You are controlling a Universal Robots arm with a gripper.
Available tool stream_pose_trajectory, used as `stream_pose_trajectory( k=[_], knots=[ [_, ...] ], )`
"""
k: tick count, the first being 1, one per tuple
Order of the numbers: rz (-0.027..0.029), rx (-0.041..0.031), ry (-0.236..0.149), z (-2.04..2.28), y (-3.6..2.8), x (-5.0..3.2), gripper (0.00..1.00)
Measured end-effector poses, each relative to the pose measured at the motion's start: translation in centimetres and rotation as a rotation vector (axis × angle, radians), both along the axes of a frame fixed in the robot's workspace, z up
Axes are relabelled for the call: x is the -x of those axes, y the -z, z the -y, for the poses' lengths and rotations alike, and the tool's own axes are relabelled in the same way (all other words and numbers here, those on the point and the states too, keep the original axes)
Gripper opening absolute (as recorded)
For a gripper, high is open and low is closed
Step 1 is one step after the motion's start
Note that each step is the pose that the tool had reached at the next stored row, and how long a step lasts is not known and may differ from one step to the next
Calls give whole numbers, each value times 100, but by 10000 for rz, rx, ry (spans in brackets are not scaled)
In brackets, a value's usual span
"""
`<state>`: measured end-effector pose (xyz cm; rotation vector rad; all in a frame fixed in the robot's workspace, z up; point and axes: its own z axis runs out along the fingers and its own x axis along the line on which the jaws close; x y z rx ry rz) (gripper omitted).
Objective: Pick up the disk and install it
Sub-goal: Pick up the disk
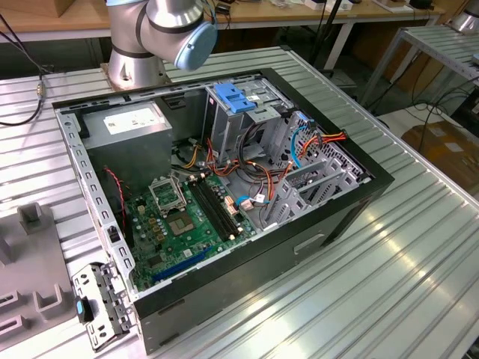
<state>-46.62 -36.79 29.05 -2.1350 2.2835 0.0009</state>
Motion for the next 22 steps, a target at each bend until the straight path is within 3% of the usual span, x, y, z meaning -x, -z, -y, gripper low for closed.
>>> stream_pose_trajectory(
  k=[11,22],
  knots=[
    [1,0,-7,0,0,0,37],
    [0,0,-420,13,0,0,37]
  ],
)
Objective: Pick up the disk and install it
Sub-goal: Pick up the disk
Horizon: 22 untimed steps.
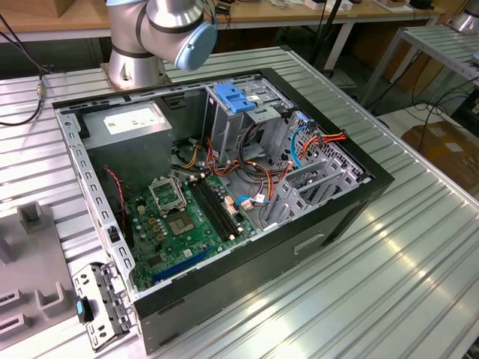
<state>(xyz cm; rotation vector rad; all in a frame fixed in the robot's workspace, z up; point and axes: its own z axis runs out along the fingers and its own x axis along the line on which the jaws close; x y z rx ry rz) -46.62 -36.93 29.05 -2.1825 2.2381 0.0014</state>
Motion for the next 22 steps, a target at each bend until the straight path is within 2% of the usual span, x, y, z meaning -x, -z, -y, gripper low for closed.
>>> stream_pose_trajectory(
  k=[6,11,22],
  knots=[
    [0,0,2,0,0,0,37],
    [0,0,193,0,0,0,37],
    [0,0,291,0,0,0,37]
  ],
)
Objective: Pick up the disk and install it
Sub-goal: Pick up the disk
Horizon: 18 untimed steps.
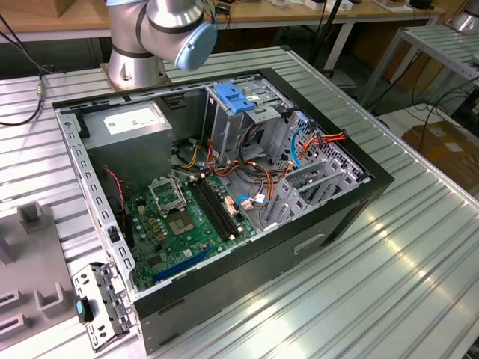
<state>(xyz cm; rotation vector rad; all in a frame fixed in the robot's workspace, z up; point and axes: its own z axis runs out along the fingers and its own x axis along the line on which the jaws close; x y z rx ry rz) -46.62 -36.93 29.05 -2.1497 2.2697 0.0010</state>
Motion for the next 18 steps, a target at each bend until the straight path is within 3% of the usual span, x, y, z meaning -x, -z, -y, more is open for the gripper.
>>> stream_pose_trajectory(
  k=[11,18],
  knots=[
    [2,-1,79,0,-1,0,37],
    [0,0,80,0,-52,0,37]
  ],
)
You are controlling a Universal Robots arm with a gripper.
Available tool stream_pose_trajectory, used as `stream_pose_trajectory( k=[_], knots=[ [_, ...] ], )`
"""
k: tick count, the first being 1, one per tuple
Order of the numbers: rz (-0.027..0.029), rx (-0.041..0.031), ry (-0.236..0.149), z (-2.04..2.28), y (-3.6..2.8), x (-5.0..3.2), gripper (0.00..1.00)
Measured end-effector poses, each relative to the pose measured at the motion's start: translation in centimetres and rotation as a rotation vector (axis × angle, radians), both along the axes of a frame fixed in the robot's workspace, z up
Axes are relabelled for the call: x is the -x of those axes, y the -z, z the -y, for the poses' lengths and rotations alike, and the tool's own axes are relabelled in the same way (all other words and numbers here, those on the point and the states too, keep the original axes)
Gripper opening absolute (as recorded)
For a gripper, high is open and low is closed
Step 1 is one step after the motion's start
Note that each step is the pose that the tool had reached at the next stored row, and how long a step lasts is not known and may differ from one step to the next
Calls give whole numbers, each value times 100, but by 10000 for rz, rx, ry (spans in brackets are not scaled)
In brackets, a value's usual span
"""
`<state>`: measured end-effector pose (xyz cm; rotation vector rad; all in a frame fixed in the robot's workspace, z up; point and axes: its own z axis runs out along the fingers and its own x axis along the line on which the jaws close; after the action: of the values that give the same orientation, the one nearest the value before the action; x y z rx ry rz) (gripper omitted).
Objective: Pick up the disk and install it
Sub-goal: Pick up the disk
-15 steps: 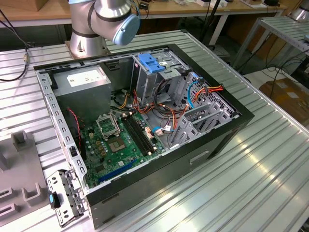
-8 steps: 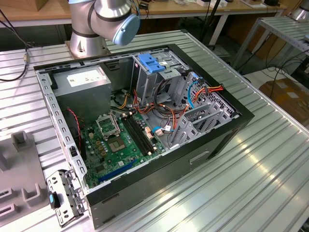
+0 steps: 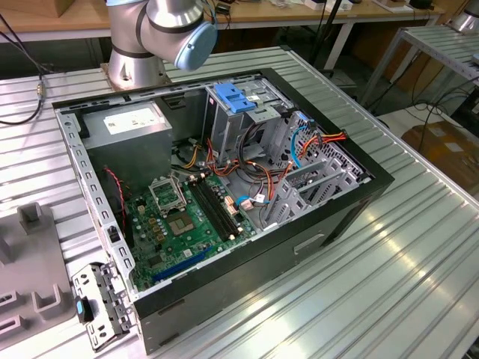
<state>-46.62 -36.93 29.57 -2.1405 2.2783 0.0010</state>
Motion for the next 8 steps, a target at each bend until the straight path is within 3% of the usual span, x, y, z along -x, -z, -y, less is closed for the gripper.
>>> stream_pose_trajectory(
  k=[8],
  knots=[
    [0,0,0,0,-72,0,37]
  ],
)
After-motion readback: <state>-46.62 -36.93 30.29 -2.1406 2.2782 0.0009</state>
